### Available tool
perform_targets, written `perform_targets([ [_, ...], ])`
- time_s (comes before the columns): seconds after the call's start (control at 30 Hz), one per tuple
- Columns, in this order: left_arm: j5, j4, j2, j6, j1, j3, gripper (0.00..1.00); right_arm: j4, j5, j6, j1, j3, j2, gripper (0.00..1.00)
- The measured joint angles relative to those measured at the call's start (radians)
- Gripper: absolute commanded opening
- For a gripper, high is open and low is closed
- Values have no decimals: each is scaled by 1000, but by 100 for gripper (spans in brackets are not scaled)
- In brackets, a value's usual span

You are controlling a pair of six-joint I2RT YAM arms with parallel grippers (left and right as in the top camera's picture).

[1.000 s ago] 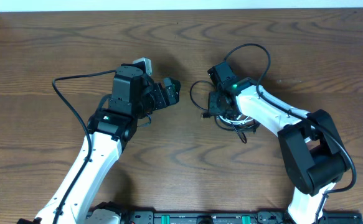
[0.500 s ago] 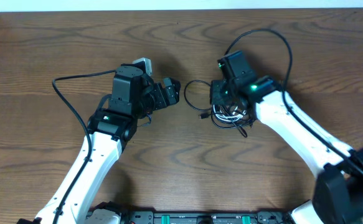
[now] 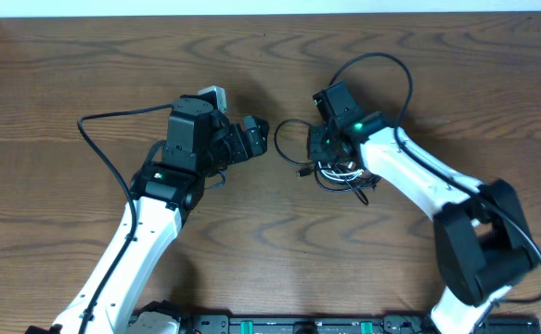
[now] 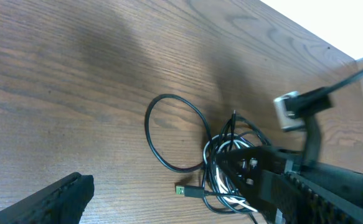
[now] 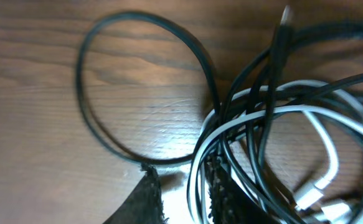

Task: Untangle cables

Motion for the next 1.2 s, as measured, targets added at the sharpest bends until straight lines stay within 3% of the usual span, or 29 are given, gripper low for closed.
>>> perform_targets([
  [0.5, 0, 0, 0, 0, 0, 0, 97, 46, -11, 58, 0, -1, 60, 22],
  [0.57, 0, 0, 0, 0, 0, 0, 97, 66, -12, 60, 0, -1, 84, 18],
  [0.63, 0, 0, 0, 0, 0, 0, 97, 83, -14, 61, 0, -1, 98, 4],
  [0.67, 0, 0, 0, 0, 0, 0, 97, 89, -16, 58, 0, -1, 100, 1],
  [1.0, 0, 0, 0, 0, 0, 0, 97, 101, -92, 32, -2, -1, 101, 1],
  [1.2, 0, 0, 0, 0, 0, 0, 97, 62, -179, -53, -13, -4, -6, 1],
])
